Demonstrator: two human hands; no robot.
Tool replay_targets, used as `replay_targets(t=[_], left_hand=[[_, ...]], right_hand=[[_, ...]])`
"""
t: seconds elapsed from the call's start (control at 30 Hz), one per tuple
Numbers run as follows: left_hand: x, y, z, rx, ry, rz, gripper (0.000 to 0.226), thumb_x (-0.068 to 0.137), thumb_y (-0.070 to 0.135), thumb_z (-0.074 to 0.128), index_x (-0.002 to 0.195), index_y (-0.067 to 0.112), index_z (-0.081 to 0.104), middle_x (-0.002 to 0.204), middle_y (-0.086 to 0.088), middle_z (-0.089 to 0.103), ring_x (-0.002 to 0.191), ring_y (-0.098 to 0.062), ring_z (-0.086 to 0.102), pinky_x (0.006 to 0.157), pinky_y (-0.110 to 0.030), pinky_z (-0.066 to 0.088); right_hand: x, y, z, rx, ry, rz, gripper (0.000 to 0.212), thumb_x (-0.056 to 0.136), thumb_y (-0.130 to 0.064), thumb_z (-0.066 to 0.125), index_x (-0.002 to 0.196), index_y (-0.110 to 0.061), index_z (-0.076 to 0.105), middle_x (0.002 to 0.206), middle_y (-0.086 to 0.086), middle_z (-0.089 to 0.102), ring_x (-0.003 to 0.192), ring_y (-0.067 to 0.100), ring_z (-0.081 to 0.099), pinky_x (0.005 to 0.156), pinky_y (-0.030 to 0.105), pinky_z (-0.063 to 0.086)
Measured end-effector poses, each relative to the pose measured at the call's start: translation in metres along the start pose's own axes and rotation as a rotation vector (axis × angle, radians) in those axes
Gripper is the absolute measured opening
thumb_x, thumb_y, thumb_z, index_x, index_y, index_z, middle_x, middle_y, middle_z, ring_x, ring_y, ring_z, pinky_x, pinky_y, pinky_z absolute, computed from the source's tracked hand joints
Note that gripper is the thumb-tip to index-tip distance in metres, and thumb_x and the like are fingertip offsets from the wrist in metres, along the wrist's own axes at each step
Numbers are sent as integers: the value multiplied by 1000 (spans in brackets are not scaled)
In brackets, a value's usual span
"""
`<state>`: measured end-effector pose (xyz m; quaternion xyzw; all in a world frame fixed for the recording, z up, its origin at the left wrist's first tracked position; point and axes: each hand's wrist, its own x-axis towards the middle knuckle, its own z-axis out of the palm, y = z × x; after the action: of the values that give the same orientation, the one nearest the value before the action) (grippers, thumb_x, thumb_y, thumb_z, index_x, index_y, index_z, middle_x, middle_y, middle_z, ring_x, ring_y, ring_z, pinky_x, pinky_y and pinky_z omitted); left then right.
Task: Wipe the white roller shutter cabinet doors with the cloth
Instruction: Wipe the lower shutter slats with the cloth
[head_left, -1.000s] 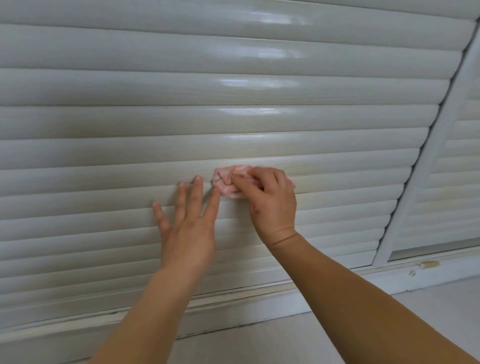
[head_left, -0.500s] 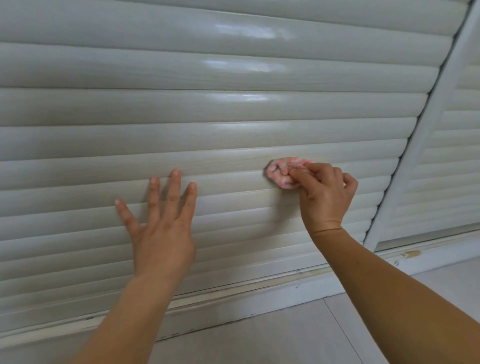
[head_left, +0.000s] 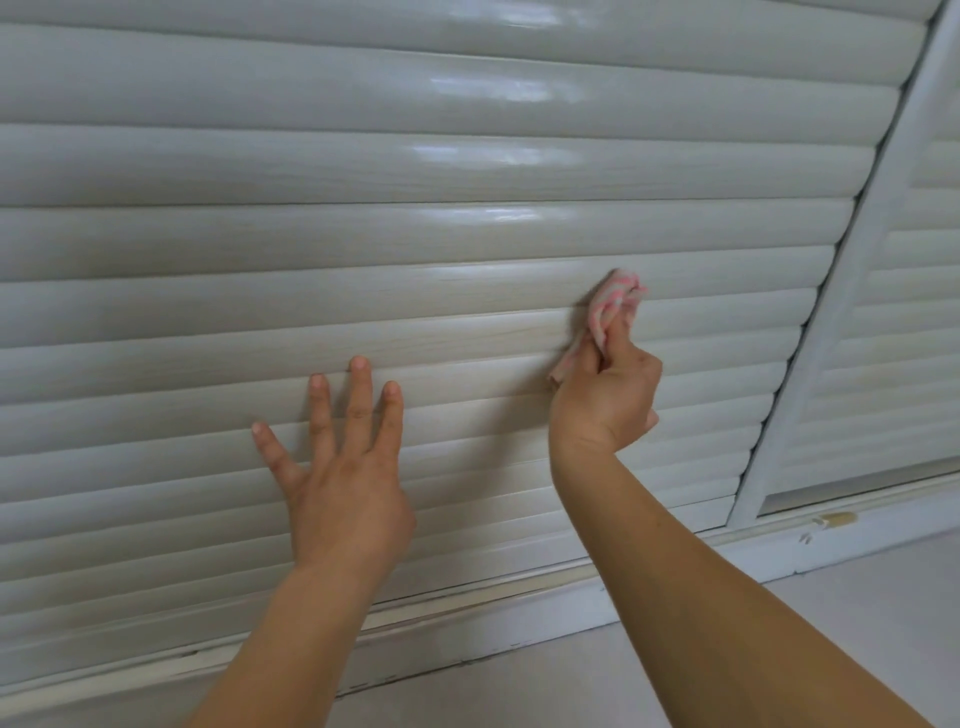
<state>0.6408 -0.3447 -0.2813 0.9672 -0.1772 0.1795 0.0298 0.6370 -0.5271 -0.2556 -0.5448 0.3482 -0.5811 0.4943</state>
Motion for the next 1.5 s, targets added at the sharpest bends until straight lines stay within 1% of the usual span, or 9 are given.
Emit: replay_targets(t=[0.47,0.73,0.87,0.97,1.03,1.17,1.3,1.4,1.5], left_hand=[[1,-6,5,5,125,22,90,77,15,48,148,33,-4,140,4,-43,140,-28,-22,96,-68,-20],[2,-9,7,59,78,32,89,85,20,40,140,32,-29,135,2,-53,136,-28,-34,94,-69,-22],[0,-12,6,34,94,50,89,85,21,41,142,33,-26,135,3,-52,136,-26,-33,95,-69,-21],[-2,-12,3,-19,87,57,90,84,22,45,144,32,-21,133,5,-53,136,-25,-34,100,-68,-18],[-2,-10,0,-40,57,58,89,85,24,45,144,32,-21,133,5,-53,134,-25,-37,102,-66,-18],[-1,-11,-1,-102,40,75,87,85,24,46,146,32,-15,137,9,-50,133,-22,-39,105,-61,-19],[1,-16,4,-369,174,126,76,78,8,55,146,23,24,149,11,-27,141,-13,-21,109,-54,-14],[2,-22,5,-692,327,78,58,65,-10,53,121,6,52,153,-16,10,141,-28,16,112,-60,14],[4,-29,-4,-885,442,10,41,65,-15,45,102,2,52,144,-18,21,131,-29,35,107,-37,34]], right_hand=[[-53,2,11,-349,-380,-973,34,77,-35,49,101,-35,72,77,-5,60,66,15,53,71,29,21],[14,19,-19,-309,-122,-560,26,81,-24,64,104,-29,73,77,-4,55,70,-4,37,77,29,28],[47,16,-28,-161,-20,-87,20,90,-34,61,107,-34,71,78,-9,52,86,24,57,75,0,29],[61,16,-30,-148,-29,-10,31,89,-41,47,112,-27,62,91,2,63,91,31,60,89,26,45],[47,9,-22,-172,28,-1,23,94,-37,47,109,-30,63,96,-4,59,95,23,51,92,15,30],[-10,-6,-1,-301,23,-233,40,92,-18,55,129,-33,57,120,6,52,104,26,51,86,32,24],[-59,-5,17,-419,-82,-559,52,67,-4,65,114,-25,68,101,12,62,79,34,59,71,39,38],[-95,-7,28,-496,-238,-796,42,71,-17,56,109,-29,69,99,6,63,76,28,58,76,34,30],[-119,-9,34,-518,-344,-984,39,76,-29,46,107,-32,69,96,2,63,78,26,57,78,33,26]])
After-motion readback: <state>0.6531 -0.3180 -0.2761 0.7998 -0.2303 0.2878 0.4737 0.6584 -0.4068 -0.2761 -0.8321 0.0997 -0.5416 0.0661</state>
